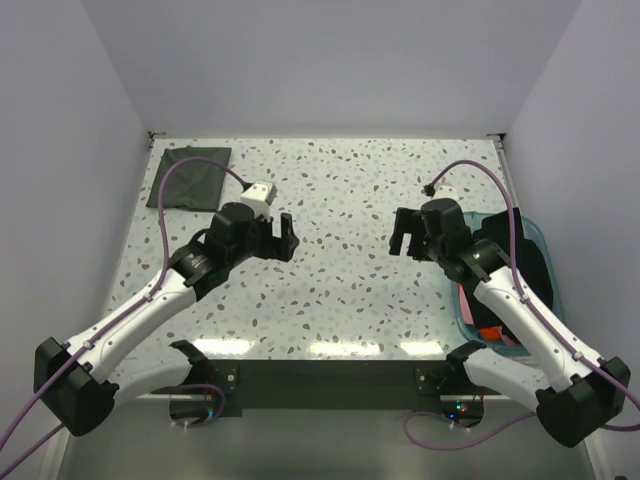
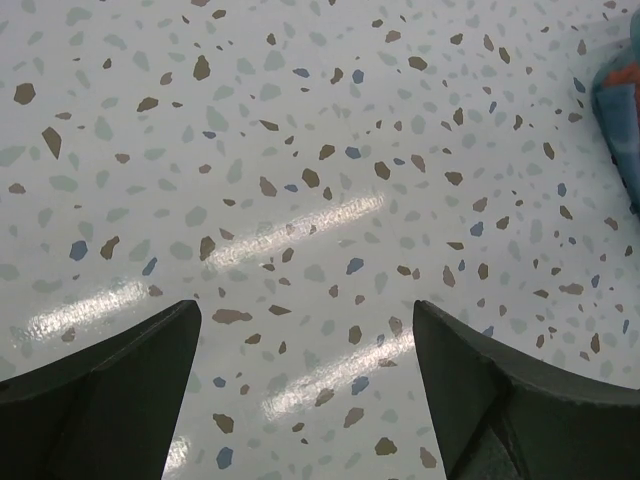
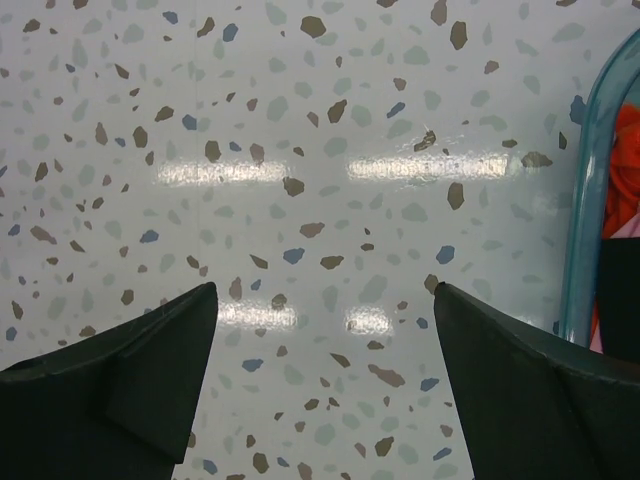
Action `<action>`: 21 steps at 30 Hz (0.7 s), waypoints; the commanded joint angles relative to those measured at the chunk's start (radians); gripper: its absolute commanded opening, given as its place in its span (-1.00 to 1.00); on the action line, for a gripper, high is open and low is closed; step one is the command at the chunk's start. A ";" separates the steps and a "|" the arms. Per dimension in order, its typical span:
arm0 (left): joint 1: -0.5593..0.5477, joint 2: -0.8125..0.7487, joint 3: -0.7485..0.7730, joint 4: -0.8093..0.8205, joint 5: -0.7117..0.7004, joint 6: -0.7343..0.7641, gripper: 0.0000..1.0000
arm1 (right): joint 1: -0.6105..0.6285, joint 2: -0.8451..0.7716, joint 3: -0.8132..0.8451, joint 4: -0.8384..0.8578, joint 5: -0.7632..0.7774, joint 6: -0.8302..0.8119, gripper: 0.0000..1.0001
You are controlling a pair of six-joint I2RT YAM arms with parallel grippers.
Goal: Fold and stack the t-shirts
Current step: Grab the tshirt from the pile
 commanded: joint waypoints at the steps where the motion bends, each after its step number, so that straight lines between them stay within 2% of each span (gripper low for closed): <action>1: -0.001 -0.011 -0.009 0.009 0.004 0.023 0.84 | 0.000 -0.021 0.005 -0.003 0.036 0.010 0.86; 8: -0.001 -0.015 -0.014 0.008 0.019 0.009 0.85 | 0.002 0.040 0.078 -0.070 0.076 0.030 0.86; 11: 0.001 -0.021 -0.017 0.005 0.036 0.005 0.85 | -0.001 0.088 0.130 -0.127 0.166 0.043 0.89; 14: -0.001 -0.028 -0.014 0.003 0.059 0.006 0.85 | -0.079 0.155 0.210 -0.216 0.227 0.049 0.91; 15: -0.001 -0.032 -0.017 0.005 0.067 0.006 0.85 | -0.149 0.166 0.224 -0.230 0.231 0.047 0.91; 18: 0.001 -0.038 -0.017 0.006 0.091 0.005 0.84 | -0.258 0.185 0.269 -0.267 0.321 0.059 0.97; 21: -0.001 -0.040 -0.018 0.009 0.125 -0.001 0.85 | -0.385 0.192 0.289 -0.276 0.337 0.076 0.97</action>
